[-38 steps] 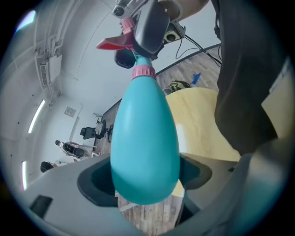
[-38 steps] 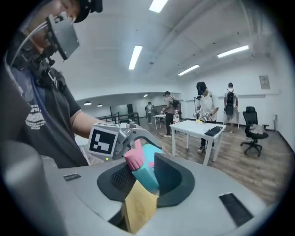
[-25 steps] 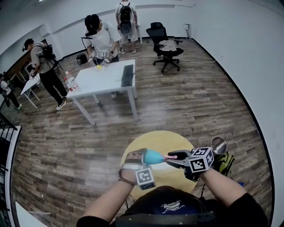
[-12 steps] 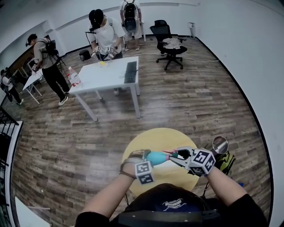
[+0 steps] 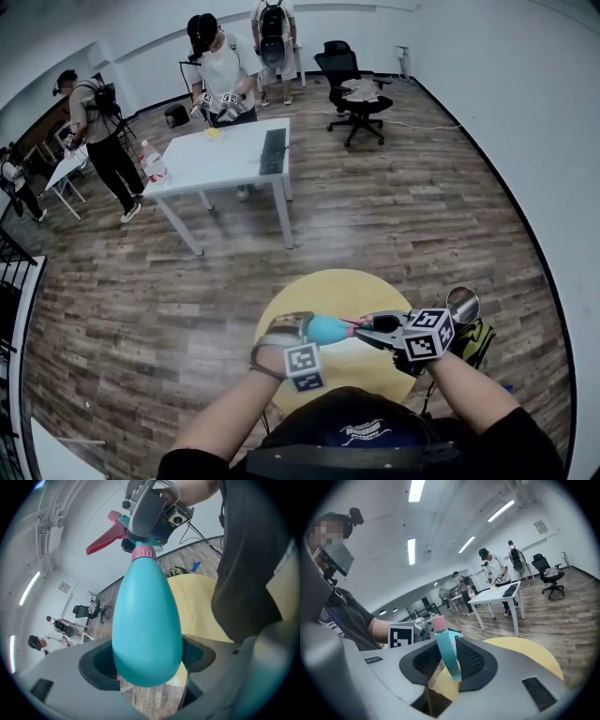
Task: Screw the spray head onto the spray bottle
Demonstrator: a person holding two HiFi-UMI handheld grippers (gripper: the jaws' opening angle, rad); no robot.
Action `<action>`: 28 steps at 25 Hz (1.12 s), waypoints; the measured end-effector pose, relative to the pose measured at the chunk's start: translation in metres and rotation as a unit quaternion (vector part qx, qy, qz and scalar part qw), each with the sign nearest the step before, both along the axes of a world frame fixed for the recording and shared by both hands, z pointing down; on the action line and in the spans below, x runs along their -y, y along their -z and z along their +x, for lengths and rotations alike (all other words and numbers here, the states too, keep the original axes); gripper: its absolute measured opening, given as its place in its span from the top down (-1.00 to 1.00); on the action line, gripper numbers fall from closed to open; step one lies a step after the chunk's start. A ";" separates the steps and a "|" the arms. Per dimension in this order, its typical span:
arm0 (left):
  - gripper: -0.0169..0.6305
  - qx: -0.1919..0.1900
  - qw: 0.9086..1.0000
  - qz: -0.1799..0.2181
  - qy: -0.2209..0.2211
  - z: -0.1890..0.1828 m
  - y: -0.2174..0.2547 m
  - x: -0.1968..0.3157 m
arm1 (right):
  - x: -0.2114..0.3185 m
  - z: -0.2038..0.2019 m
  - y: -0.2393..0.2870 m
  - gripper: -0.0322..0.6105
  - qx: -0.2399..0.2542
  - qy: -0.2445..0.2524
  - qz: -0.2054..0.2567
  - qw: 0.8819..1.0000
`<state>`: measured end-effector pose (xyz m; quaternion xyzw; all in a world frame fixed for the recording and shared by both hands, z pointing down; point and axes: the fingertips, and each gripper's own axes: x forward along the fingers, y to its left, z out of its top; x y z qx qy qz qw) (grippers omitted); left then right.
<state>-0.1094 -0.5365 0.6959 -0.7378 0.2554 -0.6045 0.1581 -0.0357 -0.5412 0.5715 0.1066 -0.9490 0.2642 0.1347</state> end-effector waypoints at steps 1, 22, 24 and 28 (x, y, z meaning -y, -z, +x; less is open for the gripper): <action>-0.30 0.009 1.000 0.013 0.004 -0.002 0.000 0.002 | 0.001 -0.001 0.001 0.58 0.006 -0.005 -0.013 1.000; -0.32 -0.265 0.953 -0.066 0.129 -0.005 0.037 0.003 | 0.037 0.043 0.044 0.60 0.031 -0.092 0.133 0.986; -0.32 -0.324 0.932 -0.066 0.151 -0.008 0.052 0.003 | 0.037 0.050 0.045 0.75 0.045 -0.101 0.128 0.986; -0.32 -0.427 0.887 -0.055 0.165 -0.014 0.078 0.007 | 0.036 0.057 0.042 0.82 0.059 -0.111 0.117 0.985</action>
